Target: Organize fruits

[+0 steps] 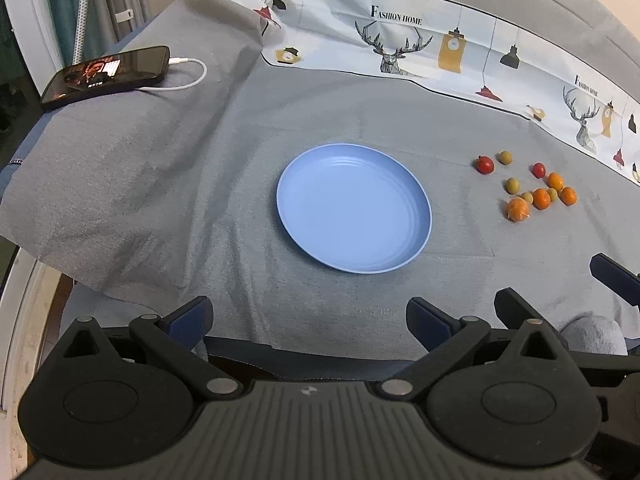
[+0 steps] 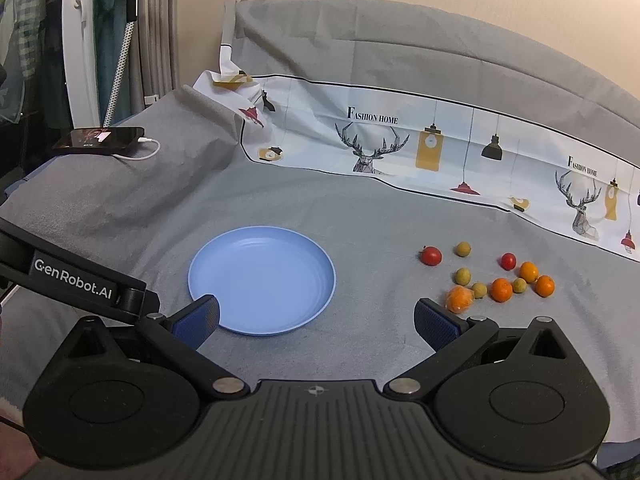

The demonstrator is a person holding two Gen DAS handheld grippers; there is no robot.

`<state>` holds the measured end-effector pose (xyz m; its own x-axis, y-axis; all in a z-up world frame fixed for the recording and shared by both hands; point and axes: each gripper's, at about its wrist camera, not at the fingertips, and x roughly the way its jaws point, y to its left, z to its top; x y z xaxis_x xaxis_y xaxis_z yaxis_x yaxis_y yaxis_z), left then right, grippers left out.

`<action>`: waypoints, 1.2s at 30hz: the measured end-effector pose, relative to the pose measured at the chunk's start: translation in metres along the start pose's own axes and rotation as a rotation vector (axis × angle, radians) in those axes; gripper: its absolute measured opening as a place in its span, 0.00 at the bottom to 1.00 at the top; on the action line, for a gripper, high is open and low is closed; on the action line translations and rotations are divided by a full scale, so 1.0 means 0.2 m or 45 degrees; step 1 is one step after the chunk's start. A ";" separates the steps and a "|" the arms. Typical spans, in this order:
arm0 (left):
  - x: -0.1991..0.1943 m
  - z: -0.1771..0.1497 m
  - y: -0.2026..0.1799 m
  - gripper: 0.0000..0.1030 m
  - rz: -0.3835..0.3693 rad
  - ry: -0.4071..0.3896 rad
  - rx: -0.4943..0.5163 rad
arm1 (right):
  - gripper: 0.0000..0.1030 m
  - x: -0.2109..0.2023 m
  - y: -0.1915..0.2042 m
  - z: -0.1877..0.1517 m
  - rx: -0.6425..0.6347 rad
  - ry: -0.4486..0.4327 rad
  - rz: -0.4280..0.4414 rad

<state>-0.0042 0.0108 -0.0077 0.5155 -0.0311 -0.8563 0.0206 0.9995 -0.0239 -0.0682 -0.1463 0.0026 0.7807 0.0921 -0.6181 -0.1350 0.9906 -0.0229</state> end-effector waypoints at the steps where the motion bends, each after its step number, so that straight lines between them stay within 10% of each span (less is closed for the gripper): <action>1: 0.00 0.00 0.00 1.00 -0.002 -0.004 -0.003 | 1.00 0.00 0.00 0.00 0.002 0.001 0.000; 36: -0.01 0.01 -0.01 1.00 0.045 -0.027 0.047 | 1.00 0.01 0.01 -0.01 0.011 0.007 -0.006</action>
<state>-0.0036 0.0095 -0.0060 0.5343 0.0034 -0.8453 0.0334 0.9991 0.0251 -0.0674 -0.1442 -0.0005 0.7779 0.0868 -0.6224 -0.1260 0.9919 -0.0191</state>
